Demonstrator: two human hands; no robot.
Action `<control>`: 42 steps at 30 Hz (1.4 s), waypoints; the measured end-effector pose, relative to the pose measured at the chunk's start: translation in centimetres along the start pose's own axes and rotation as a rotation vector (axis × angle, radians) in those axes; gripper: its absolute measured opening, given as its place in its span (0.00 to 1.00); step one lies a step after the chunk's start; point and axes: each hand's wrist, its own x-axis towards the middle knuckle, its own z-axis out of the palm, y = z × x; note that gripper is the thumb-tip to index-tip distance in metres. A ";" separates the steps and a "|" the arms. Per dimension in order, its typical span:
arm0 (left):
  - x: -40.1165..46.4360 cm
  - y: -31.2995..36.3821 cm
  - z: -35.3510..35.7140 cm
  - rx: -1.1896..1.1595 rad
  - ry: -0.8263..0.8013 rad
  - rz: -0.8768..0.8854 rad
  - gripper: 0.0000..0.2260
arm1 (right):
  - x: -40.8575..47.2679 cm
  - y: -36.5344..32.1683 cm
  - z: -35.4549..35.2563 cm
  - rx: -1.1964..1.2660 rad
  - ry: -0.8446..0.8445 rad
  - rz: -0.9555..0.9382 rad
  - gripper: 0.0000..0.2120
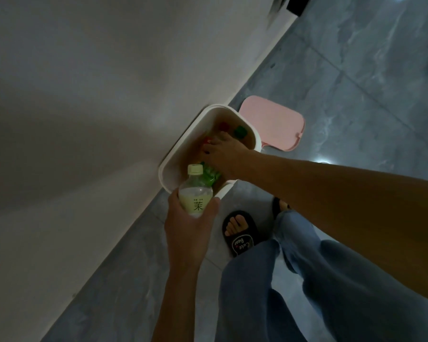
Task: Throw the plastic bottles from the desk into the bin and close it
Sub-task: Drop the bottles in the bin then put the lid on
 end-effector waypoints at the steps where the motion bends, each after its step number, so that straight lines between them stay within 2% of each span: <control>1: 0.3 0.5 0.0 0.011 -0.004 0.009 0.31 | -0.4 0.1 -0.2 0.014 0.007 0.004 0.34; 5: 2.2 2.3 0.3 0.093 -0.034 0.064 0.35 | -2.9 0.7 0.2 0.083 0.071 0.026 0.31; 10: 6.1 3.7 2.0 0.239 -0.036 0.218 0.37 | -6.4 1.5 3.0 0.129 0.235 0.073 0.21; 15: 9.0 3.3 4.6 0.563 0.013 0.345 0.34 | -7.6 2.5 5.2 0.126 0.321 0.007 0.16; 20: 10.5 2.3 7.2 0.783 0.036 0.403 0.38 | -7.4 3.6 6.0 0.130 0.384 -0.057 0.15; 22: 11.2 2.0 7.9 0.790 0.032 0.428 0.38 | -7.3 3.7 6.3 0.129 0.394 -0.064 0.17; 28: 11.6 1.9 9.3 0.804 0.061 0.501 0.38 | -7.3 3.6 6.7 0.157 0.395 -0.069 0.14; 33: 9.9 2.4 8.3 0.812 0.009 0.506 0.38 | -8.2 3.5 5.8 0.182 0.318 -0.074 0.17; 38: 5.6 4.6 6.4 0.581 -0.049 0.489 0.26 | -11.9 4.6 4.1 0.310 0.351 -0.088 0.23; 42: 1.4 7.9 7.0 0.396 -0.064 0.660 0.16 | -16.2 6.5 5.2 0.430 0.253 0.167 0.24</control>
